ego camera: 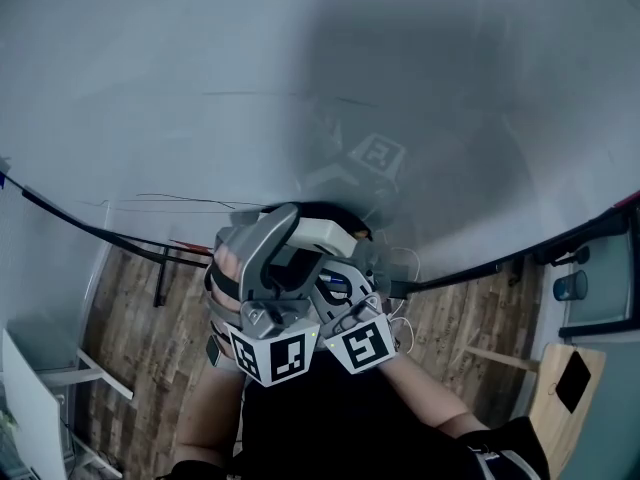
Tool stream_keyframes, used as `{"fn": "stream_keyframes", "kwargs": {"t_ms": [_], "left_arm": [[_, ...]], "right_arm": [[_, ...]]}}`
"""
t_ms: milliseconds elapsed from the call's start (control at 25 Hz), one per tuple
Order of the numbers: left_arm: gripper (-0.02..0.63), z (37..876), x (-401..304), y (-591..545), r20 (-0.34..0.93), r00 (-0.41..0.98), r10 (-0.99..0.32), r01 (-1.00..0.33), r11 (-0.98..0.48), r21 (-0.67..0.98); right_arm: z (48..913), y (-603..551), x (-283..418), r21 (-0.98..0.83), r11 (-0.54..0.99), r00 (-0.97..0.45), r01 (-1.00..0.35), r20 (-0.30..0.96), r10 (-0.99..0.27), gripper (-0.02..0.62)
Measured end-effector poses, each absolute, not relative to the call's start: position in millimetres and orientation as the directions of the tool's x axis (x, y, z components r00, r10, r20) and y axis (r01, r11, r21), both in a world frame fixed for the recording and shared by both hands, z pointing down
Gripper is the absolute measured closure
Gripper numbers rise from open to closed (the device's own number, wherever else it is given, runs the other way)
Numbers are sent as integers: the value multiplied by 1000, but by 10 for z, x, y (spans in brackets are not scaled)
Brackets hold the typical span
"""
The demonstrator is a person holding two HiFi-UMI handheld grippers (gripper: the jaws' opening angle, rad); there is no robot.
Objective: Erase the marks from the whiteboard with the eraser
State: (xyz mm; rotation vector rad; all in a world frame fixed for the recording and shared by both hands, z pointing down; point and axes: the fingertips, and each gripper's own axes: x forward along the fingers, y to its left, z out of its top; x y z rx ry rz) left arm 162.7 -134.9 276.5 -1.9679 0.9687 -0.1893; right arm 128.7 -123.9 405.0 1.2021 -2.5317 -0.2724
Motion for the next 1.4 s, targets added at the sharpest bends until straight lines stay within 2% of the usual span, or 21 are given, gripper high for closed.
{"fn": "stream_keyframes", "kwargs": {"t_ms": [840,920,1120,1400], "left_arm": [[339,2937,1626,-1313,-185,759,-624,-399,-221,-890],[339,2890,1353,-1377,-190,765,-615,-394,-214,-894],[339,3150,-86,-1986,-207,762,-613,-422,-227,-878],[339,3473,-1004,-2375,-201,764,-614,-415,-228,-881]], "right_arm": [[4039,-1132,1411,299,554,-521,-777,189,-832,569],[3989,-1171,1150,304,551,-518,-777,190,-834,569],[4180,-1686,-145,302,560,-514,-772,222,-828,569],[4381,-1870,-824,275,589,-537,-760,248,-807,569]]}}
